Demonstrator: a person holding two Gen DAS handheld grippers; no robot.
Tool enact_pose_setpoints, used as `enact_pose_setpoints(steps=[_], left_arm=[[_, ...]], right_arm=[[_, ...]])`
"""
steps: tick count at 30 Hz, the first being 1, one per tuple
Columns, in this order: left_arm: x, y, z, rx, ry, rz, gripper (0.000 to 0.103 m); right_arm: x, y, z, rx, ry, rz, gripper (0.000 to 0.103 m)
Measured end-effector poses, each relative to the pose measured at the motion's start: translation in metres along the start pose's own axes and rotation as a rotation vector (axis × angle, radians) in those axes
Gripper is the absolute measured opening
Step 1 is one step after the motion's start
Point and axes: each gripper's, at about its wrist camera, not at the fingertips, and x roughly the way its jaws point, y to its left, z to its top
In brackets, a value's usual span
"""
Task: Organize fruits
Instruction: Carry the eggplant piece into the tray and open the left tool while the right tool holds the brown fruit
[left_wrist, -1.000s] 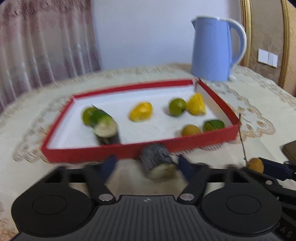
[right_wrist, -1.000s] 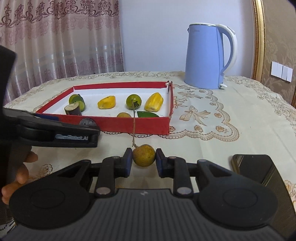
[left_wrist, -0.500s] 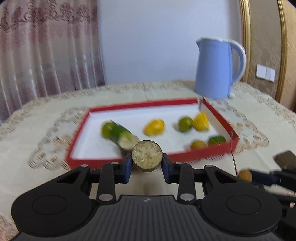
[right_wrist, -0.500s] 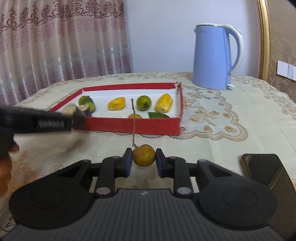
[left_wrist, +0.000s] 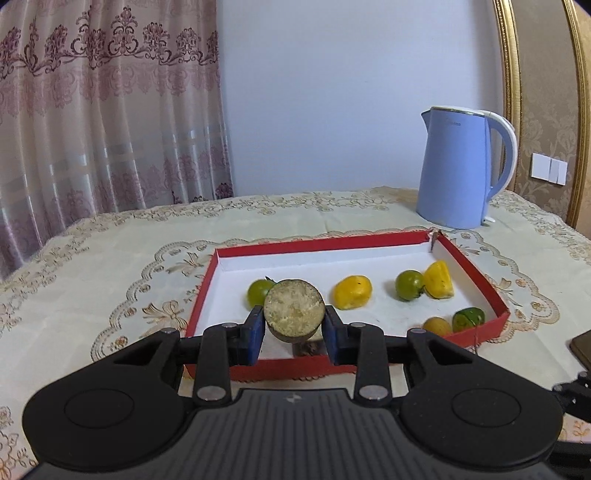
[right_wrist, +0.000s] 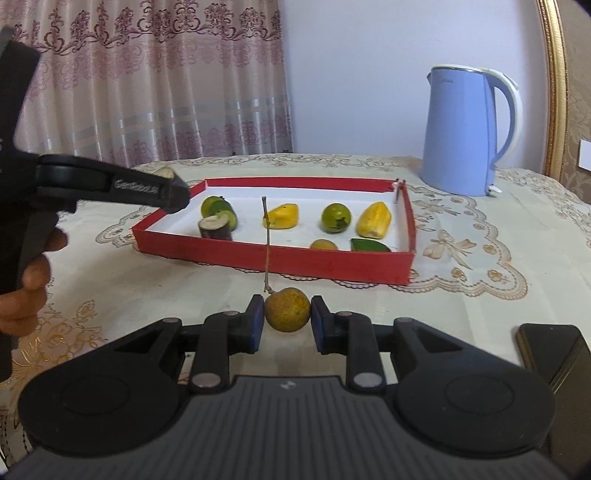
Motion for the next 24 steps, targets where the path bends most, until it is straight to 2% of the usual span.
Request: enact_pose_setpoints(steps=[24], left_arm=[[0.072, -0.004, 0.038, 0.053, 0.057, 0.07, 0.032]], right_arm=[[0.0, 0.002, 0.0, -0.003, 0.007, 0.02, 0.025]])
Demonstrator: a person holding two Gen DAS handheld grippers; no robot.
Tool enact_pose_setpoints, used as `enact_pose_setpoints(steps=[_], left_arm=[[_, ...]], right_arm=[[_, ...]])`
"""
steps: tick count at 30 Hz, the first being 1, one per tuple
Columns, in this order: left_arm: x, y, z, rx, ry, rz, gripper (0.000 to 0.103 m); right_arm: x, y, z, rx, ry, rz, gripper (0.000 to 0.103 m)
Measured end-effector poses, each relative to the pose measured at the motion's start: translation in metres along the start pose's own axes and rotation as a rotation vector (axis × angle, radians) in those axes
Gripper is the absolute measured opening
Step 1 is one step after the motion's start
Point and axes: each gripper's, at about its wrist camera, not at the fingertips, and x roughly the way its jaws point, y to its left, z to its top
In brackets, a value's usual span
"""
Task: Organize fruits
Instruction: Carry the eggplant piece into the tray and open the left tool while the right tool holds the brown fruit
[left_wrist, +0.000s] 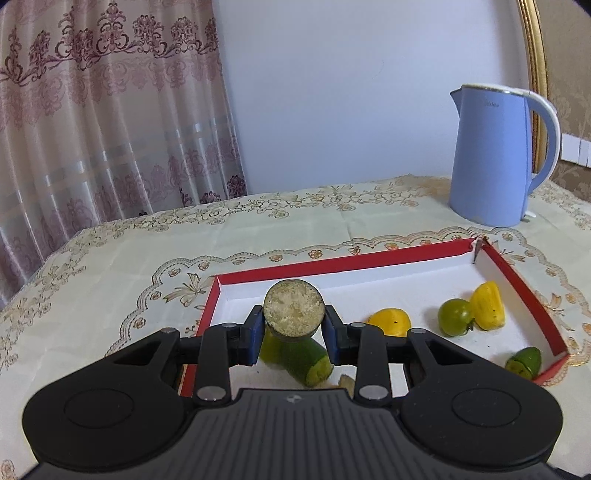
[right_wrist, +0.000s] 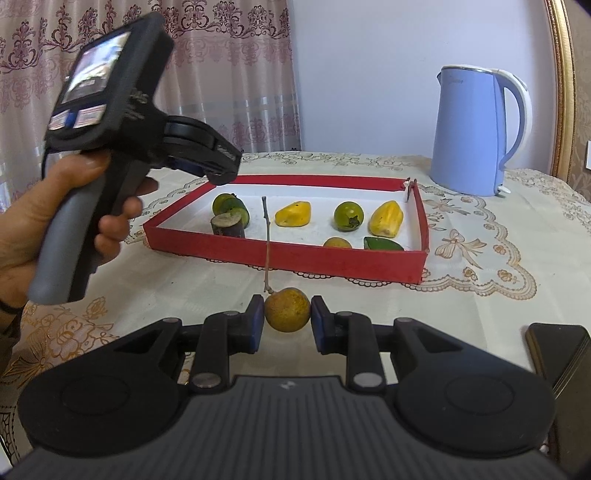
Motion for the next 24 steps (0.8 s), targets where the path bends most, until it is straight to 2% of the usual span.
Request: enact_pose_setpoints(steps=[24], left_arm=[[0.047, -0.019, 0.016, 0.027, 0.047, 0.013, 0.032]], right_arm=[[0.0, 0.0, 0.0, 0.009, 0.003, -0.004, 0.025]])
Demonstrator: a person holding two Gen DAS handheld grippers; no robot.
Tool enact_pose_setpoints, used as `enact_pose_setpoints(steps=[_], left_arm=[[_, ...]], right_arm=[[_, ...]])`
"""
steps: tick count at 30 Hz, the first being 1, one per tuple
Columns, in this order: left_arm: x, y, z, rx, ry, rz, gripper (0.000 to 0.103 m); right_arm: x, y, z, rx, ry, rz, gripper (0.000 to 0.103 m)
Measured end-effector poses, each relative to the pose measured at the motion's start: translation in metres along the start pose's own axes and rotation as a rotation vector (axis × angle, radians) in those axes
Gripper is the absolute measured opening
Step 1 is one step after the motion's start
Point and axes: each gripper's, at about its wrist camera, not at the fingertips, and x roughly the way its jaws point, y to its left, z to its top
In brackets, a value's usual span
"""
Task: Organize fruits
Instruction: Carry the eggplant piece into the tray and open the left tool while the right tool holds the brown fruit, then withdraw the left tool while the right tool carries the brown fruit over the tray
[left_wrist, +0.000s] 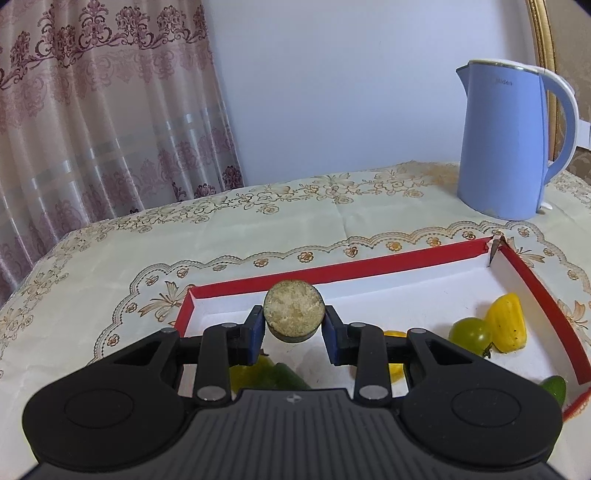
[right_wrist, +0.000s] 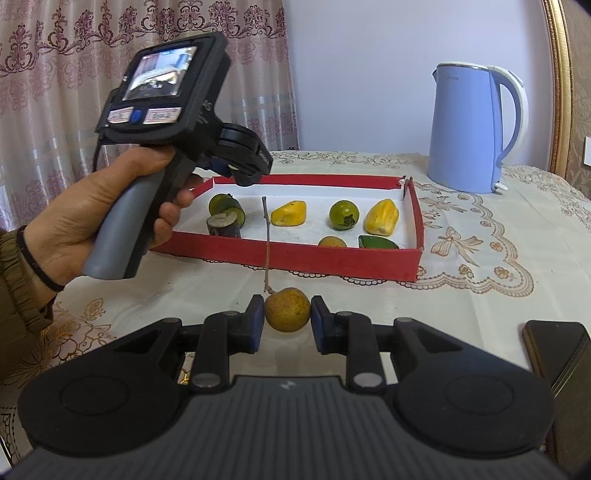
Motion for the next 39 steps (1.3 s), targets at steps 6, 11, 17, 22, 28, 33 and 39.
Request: enact_pose_setpoints(steps=[6, 11, 17, 22, 28, 33, 39], left_arm=[[0.011, -0.002, 0.001, -0.001, 0.02, 0.005, 0.032], [0.016, -0.001, 0.0, -0.008, 0.037, 0.0, 0.032], [0.016, -0.003, 0.0, -0.008, 0.036, -0.004, 0.032], [0.013, -0.003, 0.0, -0.009, 0.032, -0.004, 0.034], [-0.001, -0.001, 0.001, -0.019, -0.013, -0.001, 0.068], [-0.018, 0.002, -0.005, -0.006, -0.035, 0.014, 0.071], [-0.05, 0.018, -0.03, -0.051, -0.059, 0.018, 0.079]], right_arm=[[0.0, -0.001, 0.0, 0.003, 0.002, -0.002, 0.025], [0.0, -0.001, 0.0, 0.006, 0.004, -0.004, 0.025], [0.0, 0.0, 0.0, 0.007, 0.006, -0.004, 0.025], [0.0, 0.0, 0.0, 0.007, 0.006, -0.004, 0.025], [-0.001, 0.001, 0.0, 0.004, 0.006, -0.008, 0.025], [-0.001, 0.002, 0.0, -0.001, 0.005, -0.007, 0.025], [-0.001, 0.003, 0.0, -0.003, 0.003, -0.006, 0.025]])
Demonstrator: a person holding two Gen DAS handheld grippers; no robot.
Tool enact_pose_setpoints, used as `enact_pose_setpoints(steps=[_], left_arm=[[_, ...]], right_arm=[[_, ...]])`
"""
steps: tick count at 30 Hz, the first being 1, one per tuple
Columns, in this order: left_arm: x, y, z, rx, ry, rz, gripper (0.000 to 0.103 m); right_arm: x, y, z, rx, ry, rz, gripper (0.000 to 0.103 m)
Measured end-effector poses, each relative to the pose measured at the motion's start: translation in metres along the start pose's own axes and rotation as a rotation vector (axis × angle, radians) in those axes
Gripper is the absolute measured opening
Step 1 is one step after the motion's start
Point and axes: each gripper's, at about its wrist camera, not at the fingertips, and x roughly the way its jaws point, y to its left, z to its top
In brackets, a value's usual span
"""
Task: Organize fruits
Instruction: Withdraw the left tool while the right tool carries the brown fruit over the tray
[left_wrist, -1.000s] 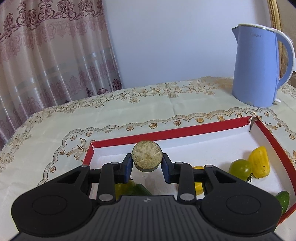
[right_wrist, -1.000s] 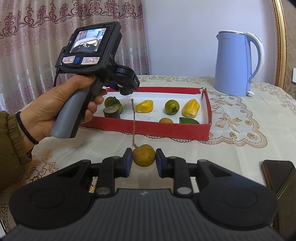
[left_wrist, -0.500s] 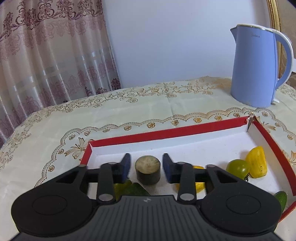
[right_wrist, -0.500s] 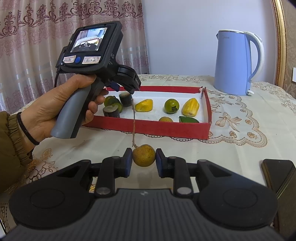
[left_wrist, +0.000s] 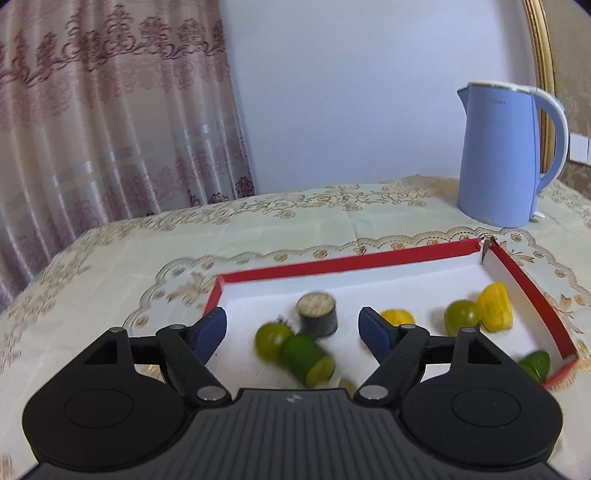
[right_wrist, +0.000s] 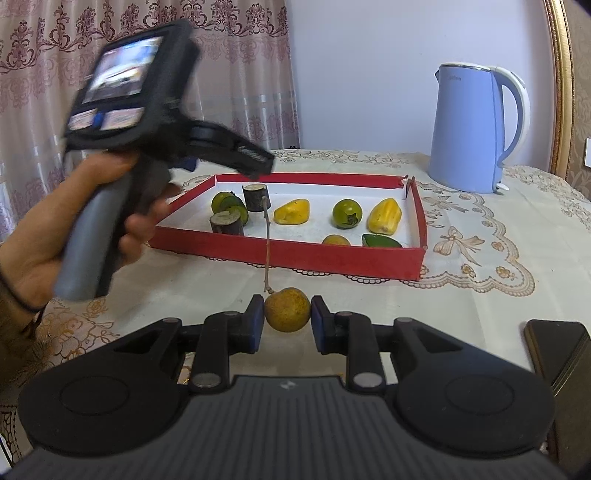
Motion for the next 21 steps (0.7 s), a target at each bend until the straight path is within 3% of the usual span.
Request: enact_pose_setpoints(steps=[9, 21], left_arm=[[-0.034, 0.04, -0.044, -0.118, -0.044, 0.118, 0.085], [-0.027, 0.062, -0.062, -0.181, -0.021, 0.089, 0.087]], right_arm=[[0.003, 0.002, 0.009, -0.004, -0.011, 0.004, 0.025], [0.023, -0.009, 0.04, 0.008, -0.045, -0.029, 0.025]])
